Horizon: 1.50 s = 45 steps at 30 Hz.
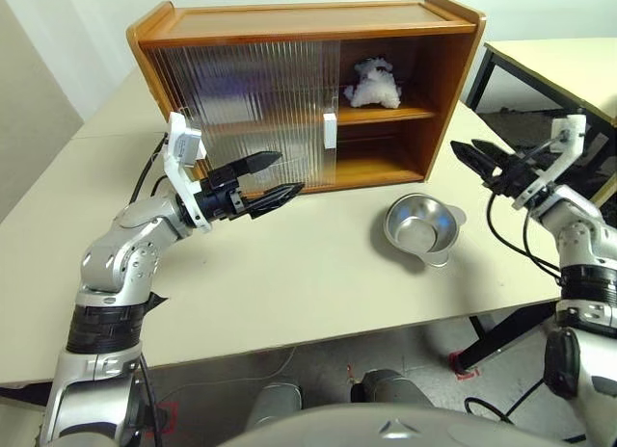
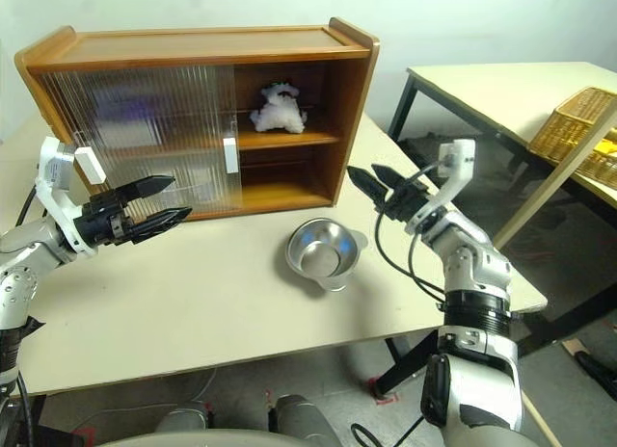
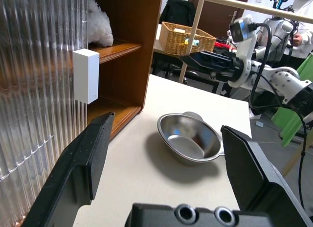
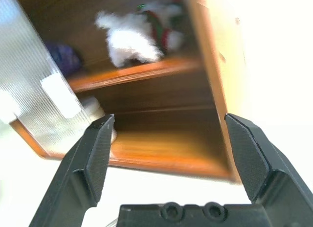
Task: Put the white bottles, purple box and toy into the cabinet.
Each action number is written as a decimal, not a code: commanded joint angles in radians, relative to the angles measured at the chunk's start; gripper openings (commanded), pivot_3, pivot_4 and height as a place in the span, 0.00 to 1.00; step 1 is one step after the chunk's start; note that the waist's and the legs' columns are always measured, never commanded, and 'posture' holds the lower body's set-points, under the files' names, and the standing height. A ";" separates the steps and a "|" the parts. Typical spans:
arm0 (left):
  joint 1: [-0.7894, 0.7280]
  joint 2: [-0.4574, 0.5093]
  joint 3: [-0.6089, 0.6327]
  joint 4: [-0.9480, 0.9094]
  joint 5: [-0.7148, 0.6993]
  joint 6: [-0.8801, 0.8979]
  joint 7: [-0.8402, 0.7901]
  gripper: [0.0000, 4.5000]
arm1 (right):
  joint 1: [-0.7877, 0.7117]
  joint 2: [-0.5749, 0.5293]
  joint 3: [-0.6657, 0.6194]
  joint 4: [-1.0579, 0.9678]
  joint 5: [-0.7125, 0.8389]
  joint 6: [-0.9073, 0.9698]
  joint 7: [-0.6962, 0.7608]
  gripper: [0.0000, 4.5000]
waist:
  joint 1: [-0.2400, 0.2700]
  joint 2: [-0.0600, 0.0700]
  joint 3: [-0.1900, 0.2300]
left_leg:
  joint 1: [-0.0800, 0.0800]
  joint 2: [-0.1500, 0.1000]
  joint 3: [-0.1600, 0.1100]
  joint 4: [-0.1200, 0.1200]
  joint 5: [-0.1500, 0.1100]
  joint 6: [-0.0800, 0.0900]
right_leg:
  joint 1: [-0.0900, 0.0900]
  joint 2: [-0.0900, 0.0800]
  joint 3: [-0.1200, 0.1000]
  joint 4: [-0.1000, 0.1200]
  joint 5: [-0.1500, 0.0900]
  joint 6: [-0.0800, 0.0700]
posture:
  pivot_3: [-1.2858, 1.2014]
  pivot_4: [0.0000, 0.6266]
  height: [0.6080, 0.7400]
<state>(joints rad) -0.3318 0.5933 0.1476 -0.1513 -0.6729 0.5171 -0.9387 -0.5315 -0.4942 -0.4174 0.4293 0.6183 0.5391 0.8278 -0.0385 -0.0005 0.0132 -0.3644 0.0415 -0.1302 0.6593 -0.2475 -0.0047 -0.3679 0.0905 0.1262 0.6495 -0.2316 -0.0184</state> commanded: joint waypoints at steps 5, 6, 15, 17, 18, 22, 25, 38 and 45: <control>0.008 0.005 0.001 -0.002 0.004 0.004 0.000 1.00 | -0.013 -0.005 -0.134 0.148 0.148 0.283 -0.128 1.00 | 0.001 0.000 0.000 | -0.002 0.000 -0.002 -0.001 0.000 -0.001 | -0.002 0.000 0.000 0.000 -0.002 0.000 | 0.50 0.01 1.00; 0.011 0.007 0.003 -0.004 0.003 0.004 0.000 1.00 | -0.014 -0.009 -0.150 0.169 0.163 0.307 -0.137 1.00 | 0.001 0.000 0.000 | -0.002 0.000 -0.002 -0.001 0.000 -0.001 | -0.002 -0.001 0.000 0.000 -0.004 0.000 | 0.50 0.01 1.00; 0.029 0.012 0.014 -0.018 -0.002 0.005 0.008 1.00 | 0.025 -0.055 -0.214 0.291 0.208 0.453 -0.124 1.00 | 0.013 0.000 0.000 | -0.009 -0.001 0.001 -0.002 -0.005 -0.005 | -0.005 -0.001 0.001 0.000 -0.012 0.003 | 0.51 0.01 1.00; 0.029 0.014 0.014 -0.019 -0.003 0.005 0.008 1.00 | 0.047 -0.064 -0.207 0.296 0.207 0.473 -0.106 1.00 | 0.016 0.000 0.000 | -0.009 -0.002 0.001 -0.002 -0.006 -0.005 | -0.005 0.000 0.000 0.000 -0.013 0.005 | 0.51 0.01 1.00; 0.029 0.014 0.014 -0.019 -0.003 0.005 0.009 1.00 | 0.059 -0.068 -0.206 0.301 0.207 0.485 -0.101 1.00 | 0.018 0.000 0.000 | -0.009 -0.001 0.001 -0.002 -0.006 -0.005 | -0.005 0.000 0.000 0.000 -0.014 0.008 | 0.51 0.01 1.00; 0.026 0.015 0.012 -0.019 -0.002 0.005 0.010 1.00 | 0.107 -0.078 -0.189 0.295 0.210 0.540 -0.059 1.00 | 0.023 0.000 0.000 | -0.008 -0.002 0.001 -0.001 -0.006 -0.005 | -0.003 0.001 0.000 0.000 -0.015 0.008 | 0.51 0.01 1.00; 0.026 0.017 0.010 -0.019 0.000 0.004 0.008 1.00 | 0.133 -0.078 -0.185 0.285 0.210 0.566 -0.036 1.00 | 0.023 0.000 0.000 | -0.007 -0.002 0.001 0.000 -0.006 -0.005 | -0.001 0.001 0.000 0.000 -0.015 0.008 | 0.51 0.01 1.00; 0.012 0.025 0.004 -0.007 0.006 0.005 -0.001 1.00 | 0.188 -0.034 -0.209 0.199 0.258 0.679 -0.044 1.00 | 0.016 0.000 0.000 | -0.002 -0.002 0.001 -0.001 -0.008 -0.007 | 0.003 0.001 0.000 0.000 -0.017 0.004 | 0.50 0.00 1.00; 0.011 0.028 0.005 -0.011 0.005 0.008 -0.001 1.00 | 0.176 -0.031 -0.206 0.224 0.247 0.647 -0.042 1.00 | 0.017 0.000 0.000 | -0.002 -0.003 0.001 -0.001 -0.008 -0.008 | 0.003 0.001 0.000 0.000 -0.019 0.006 | 0.50 0.00 1.00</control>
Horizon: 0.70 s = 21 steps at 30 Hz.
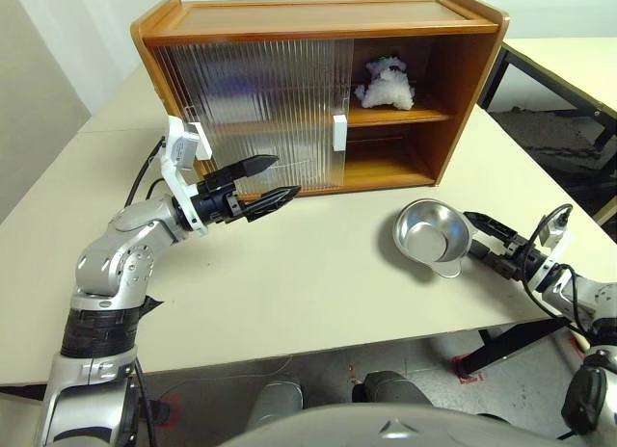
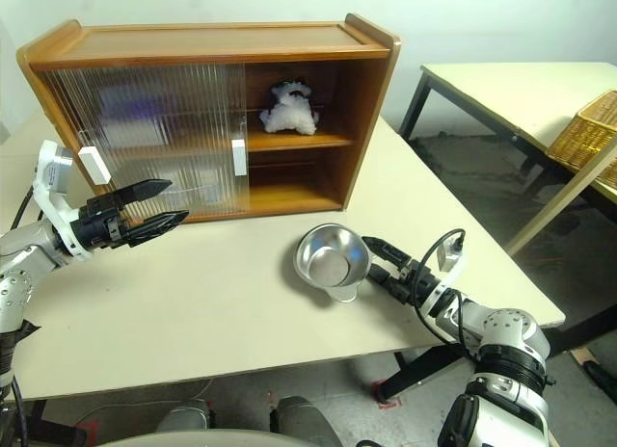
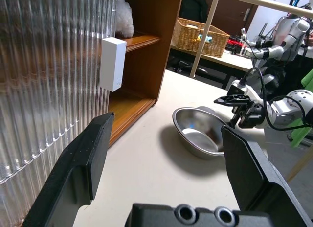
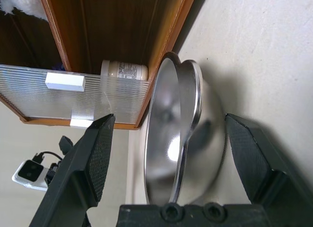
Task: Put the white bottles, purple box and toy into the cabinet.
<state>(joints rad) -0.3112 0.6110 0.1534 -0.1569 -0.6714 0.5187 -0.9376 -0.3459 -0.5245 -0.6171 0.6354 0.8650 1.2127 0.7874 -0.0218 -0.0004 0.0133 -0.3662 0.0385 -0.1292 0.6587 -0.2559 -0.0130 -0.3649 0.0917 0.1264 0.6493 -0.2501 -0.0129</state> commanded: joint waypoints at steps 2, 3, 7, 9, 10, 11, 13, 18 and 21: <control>-0.009 0.011 0.000 -0.008 0.003 0.009 -0.001 1.00 | -0.019 -0.003 -0.002 0.037 -0.006 -0.041 0.004 0.96 | 0.000 0.000 0.000 | 0.000 0.000 0.000 0.000 0.000 0.000 | 0.000 0.000 0.000 0.000 0.000 0.000 | 0.50 0.00 1.00; -0.009 0.012 0.000 -0.009 0.002 0.010 -0.001 1.00 | -0.021 -0.004 0.000 0.042 -0.006 -0.046 0.006 0.91 | 0.000 0.000 0.000 | 0.000 0.000 0.000 0.000 0.000 0.000 | 0.000 0.000 0.000 0.000 0.000 0.000 | 0.50 0.00 1.00; -0.012 0.015 0.001 -0.011 0.001 0.014 0.000 1.00 | -0.034 -0.006 0.011 0.072 -0.014 -0.073 0.018 0.63 | 0.000 0.000 0.000 | 0.000 0.000 0.000 0.000 0.000 0.000 | 0.000 -0.001 0.000 0.000 0.000 0.000 | 0.50 0.00 1.00; -0.014 0.016 0.002 -0.011 0.001 0.015 0.000 1.00 | -0.039 -0.005 0.013 0.078 -0.015 -0.080 0.021 0.44 | 0.000 0.000 0.000 | 0.000 0.000 0.000 0.000 0.000 0.000 | 0.000 -0.001 0.000 0.000 0.000 0.000 | 0.50 0.00 1.00; -0.016 0.017 0.002 -0.011 0.001 0.016 0.000 1.00 | -0.041 -0.004 0.013 0.078 -0.014 -0.084 0.021 0.36 | 0.000 0.000 0.000 | 0.000 0.000 0.000 0.000 0.000 0.000 | 0.000 0.000 0.000 0.000 0.000 0.000 | 0.50 0.00 1.00; -0.017 0.017 0.003 -0.011 0.001 0.017 0.001 1.00 | -0.042 -0.003 0.013 0.079 -0.014 -0.086 0.021 0.26 | 0.000 0.000 0.000 | 0.000 0.000 0.000 0.000 0.000 0.000 | 0.000 0.000 0.000 0.000 0.000 0.000 | 0.50 0.00 1.00; -0.018 0.018 0.003 -0.011 0.001 0.017 0.000 1.00 | -0.044 -0.001 0.012 0.080 -0.014 -0.091 0.021 0.09 | 0.000 -0.001 -0.001 | 0.001 0.000 0.000 0.000 0.000 0.000 | 0.001 0.000 0.000 0.000 0.000 0.000 | 0.50 0.00 1.00; -0.022 0.019 0.002 -0.008 0.002 0.017 -0.002 1.00 | -0.048 0.001 0.007 0.085 -0.014 -0.100 0.018 0.01 | -0.001 -0.002 -0.002 | 0.002 -0.001 0.000 0.002 0.000 0.000 | 0.003 -0.001 0.000 0.000 0.000 0.000 | 0.50 0.00 1.00; -0.024 0.019 0.002 -0.004 0.003 0.015 -0.004 1.00 | -0.051 0.007 0.003 0.073 -0.005 -0.090 0.009 0.01 | -0.002 -0.002 -0.002 | 0.002 0.000 -0.001 0.002 0.000 0.000 | 0.003 -0.001 0.000 0.000 0.000 0.000 | 0.50 0.00 1.00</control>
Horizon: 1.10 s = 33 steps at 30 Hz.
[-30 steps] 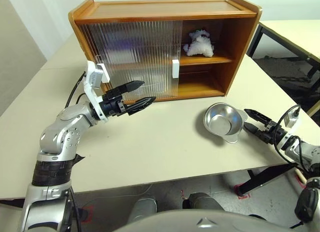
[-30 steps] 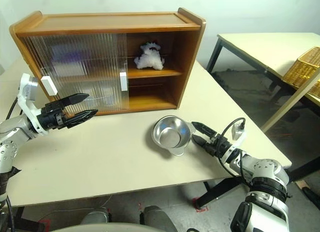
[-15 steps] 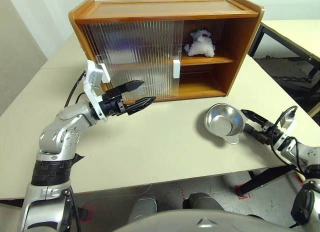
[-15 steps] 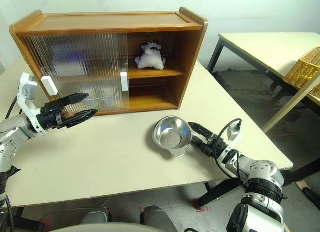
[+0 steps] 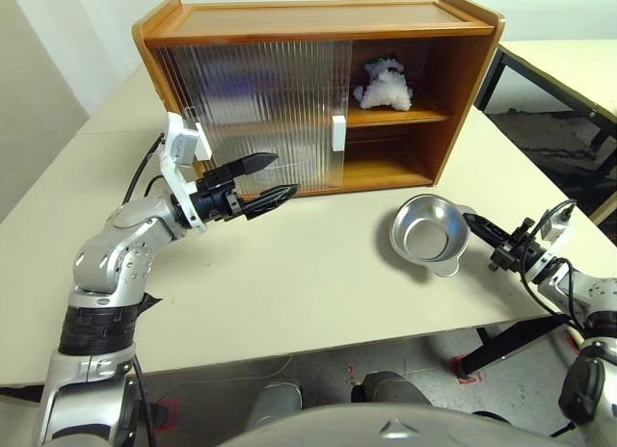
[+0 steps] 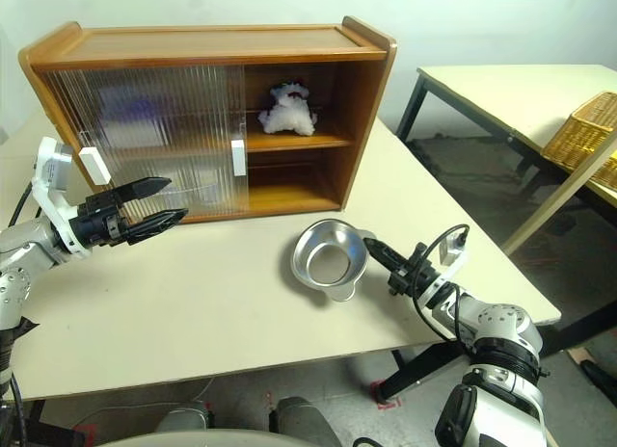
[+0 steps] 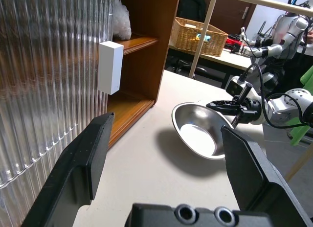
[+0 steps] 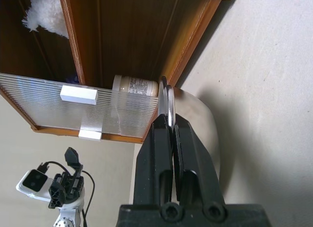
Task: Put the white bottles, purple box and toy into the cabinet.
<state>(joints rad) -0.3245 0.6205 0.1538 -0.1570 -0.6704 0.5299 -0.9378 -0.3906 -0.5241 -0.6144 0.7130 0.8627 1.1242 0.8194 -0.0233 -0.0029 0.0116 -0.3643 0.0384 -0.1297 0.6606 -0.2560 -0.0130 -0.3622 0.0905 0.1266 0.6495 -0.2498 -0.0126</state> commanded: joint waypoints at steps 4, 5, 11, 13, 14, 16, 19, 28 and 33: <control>-0.015 0.008 -0.002 0.001 0.005 0.002 -0.005 1.00 | -0.029 0.036 -0.024 -0.053 0.053 0.065 -0.052 0.01 | -0.003 0.000 0.000 | 0.000 0.001 0.000 -0.001 0.000 0.000 | -0.001 0.001 0.000 0.000 0.000 -0.001 | 0.50 0.00 1.00; -0.016 0.007 -0.002 0.003 0.005 0.001 -0.005 1.00 | -0.035 0.047 -0.033 -0.066 0.068 0.080 -0.064 0.01 | -0.005 0.000 0.000 | -0.001 0.001 0.000 -0.002 0.000 0.000 | -0.002 0.001 0.000 0.000 0.000 -0.001 | 0.50 0.00 1.00; -0.021 0.002 -0.008 0.006 0.008 0.000 -0.005 1.00 | -0.108 0.137 -0.103 -0.111 0.156 0.111 -0.173 0.01 | -0.006 0.001 0.000 | -0.001 0.001 0.000 -0.003 0.000 0.000 | -0.003 0.003 0.000 0.000 -0.001 -0.001 | 0.50 0.00 1.00; -0.022 0.001 -0.008 0.006 0.008 0.001 -0.005 1.00 | -0.139 0.168 -0.118 -0.108 0.170 0.094 -0.209 0.01 | -0.006 0.001 0.000 | -0.001 0.001 0.000 -0.002 0.000 0.000 | -0.003 0.004 0.000 0.000 -0.001 -0.001 | 0.50 0.00 1.00; -0.022 0.001 -0.009 0.005 0.009 0.001 -0.004 1.00 | -0.149 0.178 -0.123 -0.107 0.173 0.086 -0.223 0.01 | -0.006 0.001 0.000 | -0.001 0.000 0.000 -0.002 0.000 0.000 | -0.003 0.003 0.000 0.000 -0.001 -0.001 | 0.50 0.00 1.00; -0.021 0.002 -0.008 0.003 0.009 0.001 -0.004 1.00 | -0.165 0.192 -0.127 -0.102 0.178 0.069 -0.242 0.01 | -0.004 0.001 0.000 | -0.001 0.001 0.000 -0.002 0.000 0.000 | -0.003 0.002 0.000 0.000 -0.001 -0.001 | 0.50 0.00 1.00; -0.020 0.005 -0.005 -0.001 0.008 0.002 -0.004 1.00 | -0.212 0.214 -0.142 -0.055 0.173 -0.002 -0.273 0.01 | -0.002 0.001 0.000 | -0.002 0.001 -0.002 -0.003 -0.001 0.000 | -0.004 0.001 -0.001 0.000 -0.001 -0.001 | 0.50 0.00 1.00; -0.015 0.012 0.003 -0.009 0.005 0.005 -0.001 1.00 | -0.318 0.285 -0.145 0.069 0.152 -0.230 -0.328 0.01 | -0.003 0.001 0.000 | -0.003 0.003 -0.002 -0.007 -0.001 0.000 | -0.007 0.002 -0.001 0.001 0.000 -0.002 | 0.51 0.00 1.00; -0.012 0.018 0.008 -0.013 0.003 0.007 0.001 1.00 | -0.364 0.330 -0.134 0.142 0.124 -0.374 -0.340 0.01 | -0.003 0.001 0.000 | -0.003 0.003 -0.002 -0.008 -0.001 0.000 | -0.008 0.002 -0.001 0.000 0.003 0.002 | 0.51 0.00 1.00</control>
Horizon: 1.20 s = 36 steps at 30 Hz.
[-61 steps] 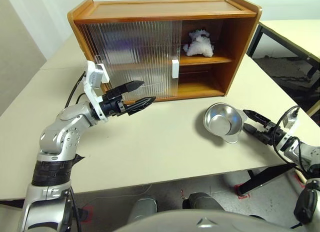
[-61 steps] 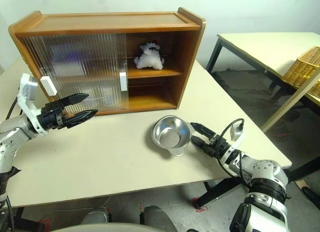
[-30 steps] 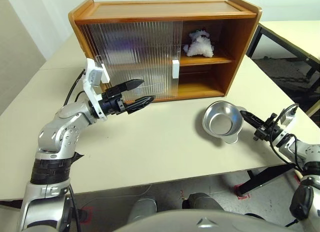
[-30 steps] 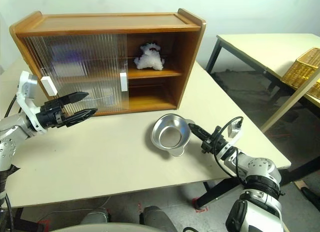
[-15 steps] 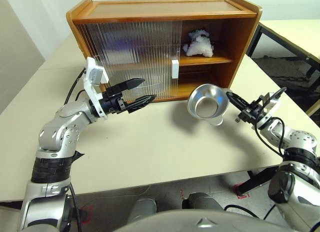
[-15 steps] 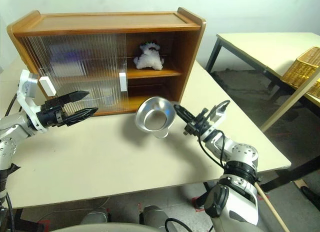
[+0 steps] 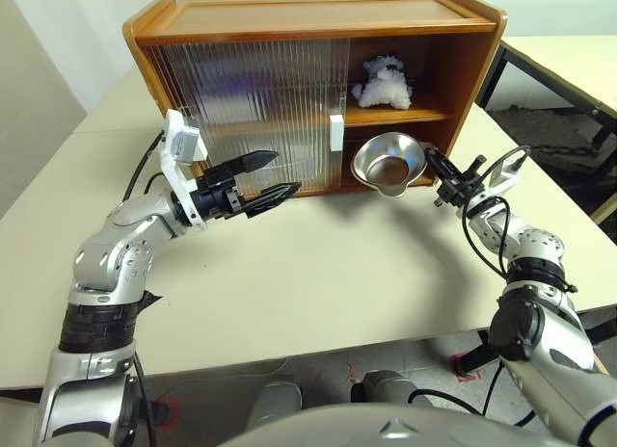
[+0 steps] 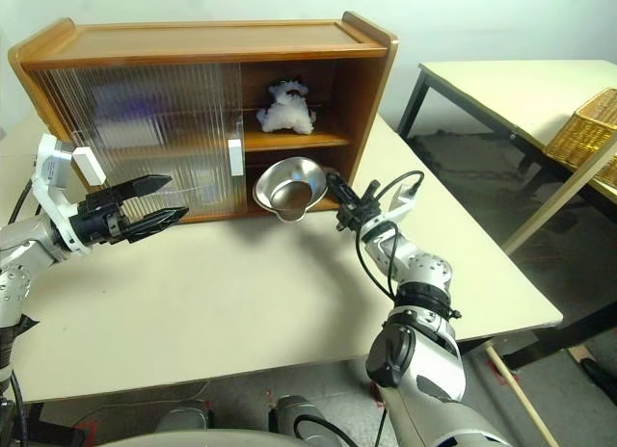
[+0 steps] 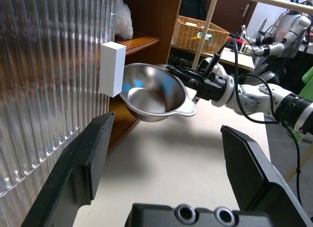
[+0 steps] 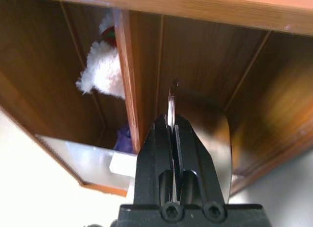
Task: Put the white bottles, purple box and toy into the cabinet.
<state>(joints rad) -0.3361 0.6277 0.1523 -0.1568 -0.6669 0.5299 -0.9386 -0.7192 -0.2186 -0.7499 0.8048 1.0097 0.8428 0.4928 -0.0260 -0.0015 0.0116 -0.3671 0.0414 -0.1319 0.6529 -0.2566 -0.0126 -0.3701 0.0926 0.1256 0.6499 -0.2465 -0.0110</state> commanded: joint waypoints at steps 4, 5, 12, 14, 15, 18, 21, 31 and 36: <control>0.008 0.016 0.015 -0.026 -0.006 0.012 0.007 1.00 | -0.071 0.050 -0.011 0.108 -0.032 -0.205 -0.028 0.01 | 0.002 0.000 0.000 | 0.000 0.001 -0.003 -0.002 0.000 0.000 | -0.001 0.000 0.000 0.000 0.003 -0.006 | 0.51 0.00 1.00; 0.011 0.017 0.018 -0.029 -0.008 0.013 0.008 1.00 | -0.079 0.054 -0.013 0.122 -0.032 -0.226 -0.029 0.01 | 0.003 0.000 0.000 | 0.000 0.001 -0.004 -0.002 0.000 0.000 | -0.001 0.000 0.000 0.000 0.003 -0.006 | 0.52 0.00 1.00; 0.036 0.038 0.044 -0.062 -0.022 0.034 0.022 1.00 | -0.128 0.088 -0.029 0.249 -0.049 -0.397 -0.017 0.01 | 0.008 0.000 0.000 | 0.000 0.000 -0.010 -0.005 0.000 0.000 | -0.002 -0.001 0.000 0.000 0.004 -0.010 | 0.53 0.00 1.00; 0.042 0.045 0.050 -0.071 -0.026 0.040 0.027 1.00 | -0.143 0.090 -0.044 0.302 -0.048 -0.449 -0.011 0.01 | 0.011 0.000 0.000 | 0.001 0.000 -0.010 -0.006 0.000 0.000 | -0.002 -0.001 0.000 0.000 0.004 -0.010 | 0.53 0.00 1.00; 0.044 0.049 0.054 -0.075 -0.029 0.043 0.029 1.00 | -0.152 0.093 -0.048 0.328 -0.050 -0.475 -0.009 0.01 | 0.014 0.000 0.000 | 0.001 0.000 -0.010 -0.007 0.000 0.000 | -0.002 -0.001 0.000 0.000 0.004 -0.010 | 0.53 0.00 1.00; 0.048 0.058 0.060 -0.082 -0.036 0.050 0.033 1.00 | -0.169 0.099 -0.052 0.379 -0.055 -0.525 0.002 0.01 | 0.020 0.000 0.000 | 0.001 0.001 -0.011 -0.008 0.000 0.000 | -0.003 -0.001 -0.001 0.000 0.004 -0.011 | 0.53 0.00 1.00; 0.058 0.073 0.075 -0.102 -0.046 0.062 0.045 1.00 | -0.186 0.110 -0.061 0.433 -0.061 -0.584 0.010 0.01 | 0.024 0.000 0.000 | 0.001 0.001 -0.011 -0.008 0.000 0.000 | -0.003 -0.001 -0.001 0.000 0.004 -0.012 | 0.54 0.00 1.00; 0.101 0.097 0.122 -0.148 -0.066 0.084 0.071 1.00 | -0.224 0.102 -0.091 0.496 -0.085 -0.693 0.015 0.01 | 0.041 0.000 0.000 | 0.001 0.001 -0.013 -0.009 0.000 0.000 | -0.003 -0.001 -0.002 0.001 0.003 -0.015 | 0.56 0.00 1.00; 0.109 0.099 0.123 -0.158 -0.074 0.083 0.082 1.00 | -0.230 0.096 -0.101 0.504 -0.094 -0.735 0.007 0.01 | 0.049 0.000 0.000 | 0.001 0.001 -0.013 -0.009 0.000 0.000 | -0.003 -0.001 -0.002 0.001 0.003 -0.017 | 0.56 0.00 1.00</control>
<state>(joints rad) -0.2336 0.7173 0.2672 -0.2925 -0.7383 0.6040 -0.8612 -0.9291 -0.1188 -0.8378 1.3033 0.9237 0.1211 0.5032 0.0228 -0.0014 0.0115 -0.3659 0.0427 -0.1448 0.6442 -0.2564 -0.0129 -0.3727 0.0916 0.1236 0.6514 -0.2439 -0.0286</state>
